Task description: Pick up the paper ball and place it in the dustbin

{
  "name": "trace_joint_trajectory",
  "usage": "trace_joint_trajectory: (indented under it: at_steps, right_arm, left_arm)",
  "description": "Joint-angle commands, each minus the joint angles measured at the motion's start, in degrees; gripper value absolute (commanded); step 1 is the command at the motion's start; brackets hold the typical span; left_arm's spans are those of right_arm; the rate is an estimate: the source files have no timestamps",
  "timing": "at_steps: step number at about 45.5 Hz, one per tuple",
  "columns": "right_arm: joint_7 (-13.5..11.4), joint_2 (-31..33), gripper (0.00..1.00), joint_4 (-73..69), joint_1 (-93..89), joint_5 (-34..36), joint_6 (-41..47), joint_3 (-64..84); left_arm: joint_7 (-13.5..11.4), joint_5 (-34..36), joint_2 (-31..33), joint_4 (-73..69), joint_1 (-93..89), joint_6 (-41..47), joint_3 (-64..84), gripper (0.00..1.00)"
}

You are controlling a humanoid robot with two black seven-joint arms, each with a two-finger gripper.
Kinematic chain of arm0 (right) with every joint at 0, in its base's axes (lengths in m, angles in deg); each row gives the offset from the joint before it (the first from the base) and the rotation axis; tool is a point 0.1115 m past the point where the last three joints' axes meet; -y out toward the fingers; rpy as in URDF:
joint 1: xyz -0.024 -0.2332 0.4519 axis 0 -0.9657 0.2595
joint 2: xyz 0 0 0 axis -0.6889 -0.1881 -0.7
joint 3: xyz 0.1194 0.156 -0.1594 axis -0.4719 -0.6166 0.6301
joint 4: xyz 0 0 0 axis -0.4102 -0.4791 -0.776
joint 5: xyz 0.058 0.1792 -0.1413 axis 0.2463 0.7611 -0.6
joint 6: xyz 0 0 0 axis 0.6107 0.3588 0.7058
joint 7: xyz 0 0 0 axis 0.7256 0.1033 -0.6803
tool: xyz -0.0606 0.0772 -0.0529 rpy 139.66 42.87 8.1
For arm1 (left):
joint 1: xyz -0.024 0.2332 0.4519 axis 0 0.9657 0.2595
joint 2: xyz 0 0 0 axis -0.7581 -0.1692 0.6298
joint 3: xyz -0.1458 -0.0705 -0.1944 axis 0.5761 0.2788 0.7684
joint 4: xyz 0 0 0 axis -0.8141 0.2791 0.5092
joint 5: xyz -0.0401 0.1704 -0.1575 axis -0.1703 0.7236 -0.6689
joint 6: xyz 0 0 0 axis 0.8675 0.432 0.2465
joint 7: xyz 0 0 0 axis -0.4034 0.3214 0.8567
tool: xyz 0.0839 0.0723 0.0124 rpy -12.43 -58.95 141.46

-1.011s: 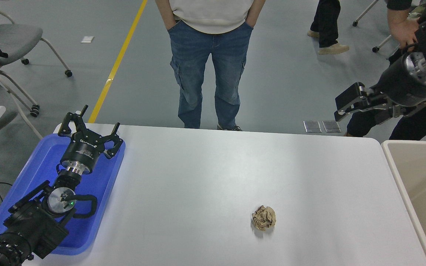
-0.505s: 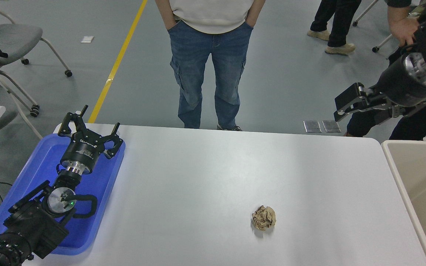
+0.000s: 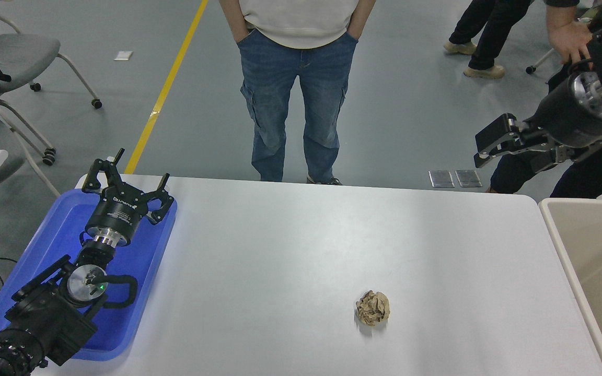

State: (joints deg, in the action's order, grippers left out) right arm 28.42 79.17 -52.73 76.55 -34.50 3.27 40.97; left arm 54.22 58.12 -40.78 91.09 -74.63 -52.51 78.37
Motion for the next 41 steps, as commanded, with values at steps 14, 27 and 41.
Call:
trace_joint_trajectory:
  at_steps: [14, 27, 41]
  right_arm:
    - [0.1, -0.2, 1.0, 1.5, -0.5, 0.4, 0.0, 0.7]
    - [0.1, -0.6, 1.0, 1.2, -1.4, 1.1, 0.0, 0.6]
    - [0.1, -3.8, 1.0, 1.8, -11.1, 1.1, 0.0, -2.1]
  left_arm:
    - [0.1, 0.0, 0.0, 0.0, 0.0, 0.0, 0.1, 1.0]
    - [0.0, 0.0, 0.0, 0.0, 0.0, 0.0, 0.0, 1.0]
    - [0.0, 0.0, 0.0, 0.0, 0.0, 0.0, 0.0, 1.0]
